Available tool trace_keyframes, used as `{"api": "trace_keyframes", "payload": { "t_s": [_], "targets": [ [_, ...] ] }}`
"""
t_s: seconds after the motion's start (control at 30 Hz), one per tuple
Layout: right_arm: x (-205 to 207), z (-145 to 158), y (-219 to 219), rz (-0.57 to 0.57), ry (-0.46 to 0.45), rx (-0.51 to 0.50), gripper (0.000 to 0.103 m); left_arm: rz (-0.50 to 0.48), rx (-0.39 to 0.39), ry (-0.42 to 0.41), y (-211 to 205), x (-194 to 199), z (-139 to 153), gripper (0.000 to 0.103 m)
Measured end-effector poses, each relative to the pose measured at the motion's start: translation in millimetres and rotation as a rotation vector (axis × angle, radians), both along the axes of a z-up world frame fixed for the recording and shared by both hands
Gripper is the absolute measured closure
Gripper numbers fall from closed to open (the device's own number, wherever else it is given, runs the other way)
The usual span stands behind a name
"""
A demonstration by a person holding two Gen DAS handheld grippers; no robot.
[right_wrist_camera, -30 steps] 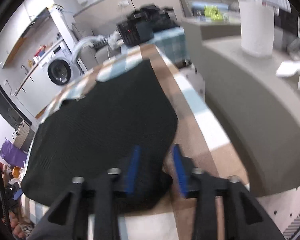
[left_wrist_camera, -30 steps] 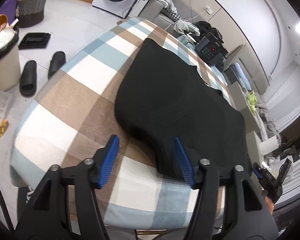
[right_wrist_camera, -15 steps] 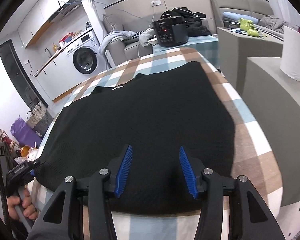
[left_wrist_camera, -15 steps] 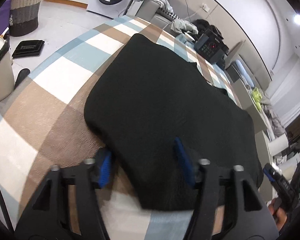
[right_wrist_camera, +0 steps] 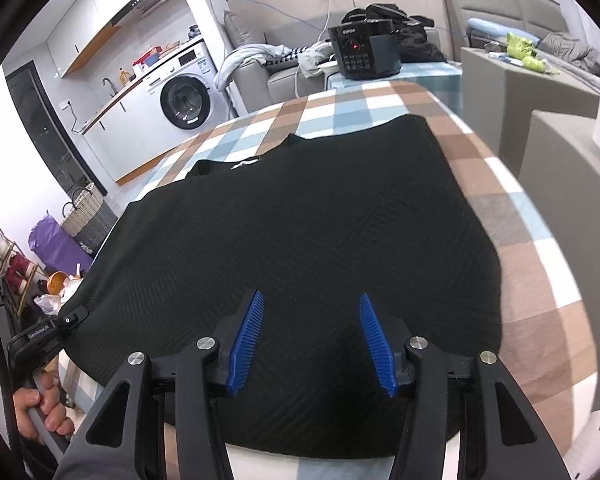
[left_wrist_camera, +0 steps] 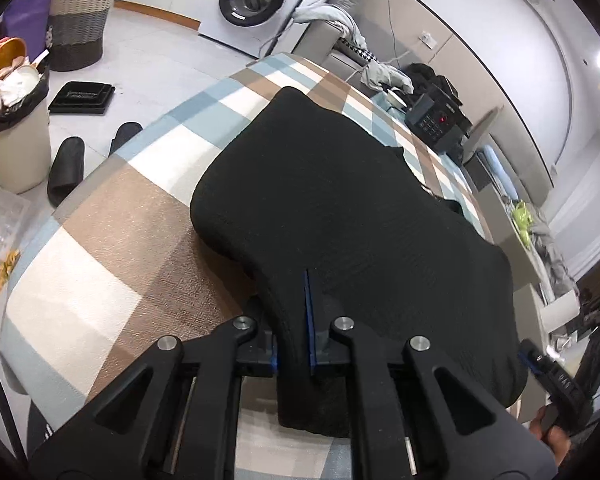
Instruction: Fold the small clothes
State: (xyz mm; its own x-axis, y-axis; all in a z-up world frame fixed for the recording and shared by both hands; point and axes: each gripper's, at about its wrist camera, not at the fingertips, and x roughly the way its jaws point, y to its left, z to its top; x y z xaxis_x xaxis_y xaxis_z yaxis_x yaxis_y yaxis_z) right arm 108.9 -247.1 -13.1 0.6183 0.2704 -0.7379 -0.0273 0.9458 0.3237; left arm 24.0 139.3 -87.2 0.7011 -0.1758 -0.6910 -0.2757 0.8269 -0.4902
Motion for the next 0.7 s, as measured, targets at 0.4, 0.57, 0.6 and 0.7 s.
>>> {"api": "trace_keyframes", "payload": {
  "t_s": [0.4, 0.57, 0.6, 0.7],
  "targets": [
    [-18.2, 8.1, -30.1, -0.088, -0.046, 0.043, 0.051, -0.271, 0.167, -0.232, -94.7, 38.4, 106.4, 0.097],
    [-32.9, 10.7, -62.0, -0.181, -0.057, 0.043, 0.048, -0.569, 0.185, -0.295, -211.5, 53.8, 122.0, 0.097],
    [-35.4, 10.4, -67.8, -0.196, -0.055, 0.043, 0.048, -0.632, 0.179, -0.287, -235.2, 53.7, 116.1, 0.097],
    [-40.2, 7.7, -83.1, -0.235, -0.043, 0.036, 0.048, -0.826, 0.171, -0.195, -290.8, 48.3, 86.7, 0.095]
  ]
}}
